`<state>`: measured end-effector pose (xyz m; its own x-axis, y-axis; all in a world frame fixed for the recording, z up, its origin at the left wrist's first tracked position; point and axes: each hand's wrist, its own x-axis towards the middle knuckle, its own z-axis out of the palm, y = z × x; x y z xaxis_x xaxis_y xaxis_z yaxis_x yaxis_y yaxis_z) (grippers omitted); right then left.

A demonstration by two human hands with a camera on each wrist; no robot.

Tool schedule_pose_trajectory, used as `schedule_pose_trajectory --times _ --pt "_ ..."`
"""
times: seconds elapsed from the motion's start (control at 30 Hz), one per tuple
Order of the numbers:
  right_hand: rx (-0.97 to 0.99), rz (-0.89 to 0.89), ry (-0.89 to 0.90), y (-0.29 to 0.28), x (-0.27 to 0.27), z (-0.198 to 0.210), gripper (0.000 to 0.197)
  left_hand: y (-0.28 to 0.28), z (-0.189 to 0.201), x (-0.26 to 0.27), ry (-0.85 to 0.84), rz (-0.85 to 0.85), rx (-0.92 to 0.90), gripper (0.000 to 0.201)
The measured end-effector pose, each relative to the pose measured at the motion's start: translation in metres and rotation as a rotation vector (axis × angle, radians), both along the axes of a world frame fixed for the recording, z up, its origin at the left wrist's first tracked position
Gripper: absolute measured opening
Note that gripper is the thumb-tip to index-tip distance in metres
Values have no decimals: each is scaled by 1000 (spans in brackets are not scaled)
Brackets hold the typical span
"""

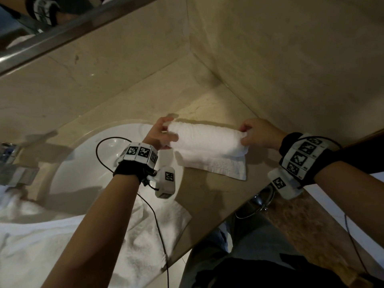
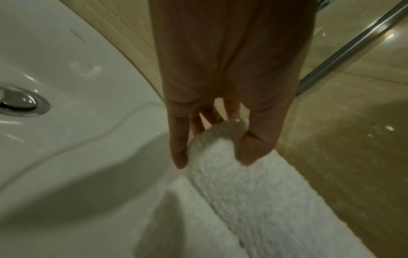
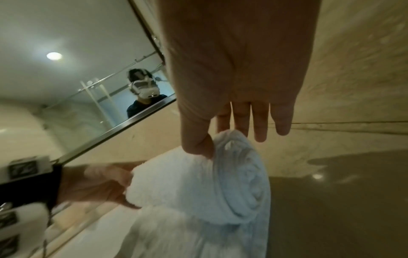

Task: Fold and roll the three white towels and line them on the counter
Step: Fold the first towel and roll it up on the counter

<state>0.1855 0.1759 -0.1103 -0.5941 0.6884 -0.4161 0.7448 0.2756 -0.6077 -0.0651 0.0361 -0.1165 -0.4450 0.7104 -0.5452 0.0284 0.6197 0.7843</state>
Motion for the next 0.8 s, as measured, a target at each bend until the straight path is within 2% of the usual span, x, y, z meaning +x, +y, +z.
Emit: schedule_pose_trajectory --times 0.1,0.23,0.3,0.43,0.5,0.6,0.7,0.8 --pt "60 143 -36 -12 2 -5 33 -8 -2 -4 59 -87 -15 64" --pt "73 298 -63 -34 10 -17 45 -24 -6 2 325 -260 49 62" --pt "166 326 -66 -36 14 -19 39 -28 -11 11 415 -284 153 62" --pt "469 407 -80 -31 19 -21 58 -31 -20 26 544 -334 149 61" --pt "514 467 -113 -31 19 -24 67 -31 -20 31 525 -325 99 62" --pt "530 514 -210 -35 21 -24 67 -31 -13 33 325 -201 15 62" --pt "592 576 -204 -40 31 -21 55 -32 -9 33 163 -180 19 64" --pt "593 551 -9 -40 41 -21 28 -35 -10 31 188 -302 -44 69"
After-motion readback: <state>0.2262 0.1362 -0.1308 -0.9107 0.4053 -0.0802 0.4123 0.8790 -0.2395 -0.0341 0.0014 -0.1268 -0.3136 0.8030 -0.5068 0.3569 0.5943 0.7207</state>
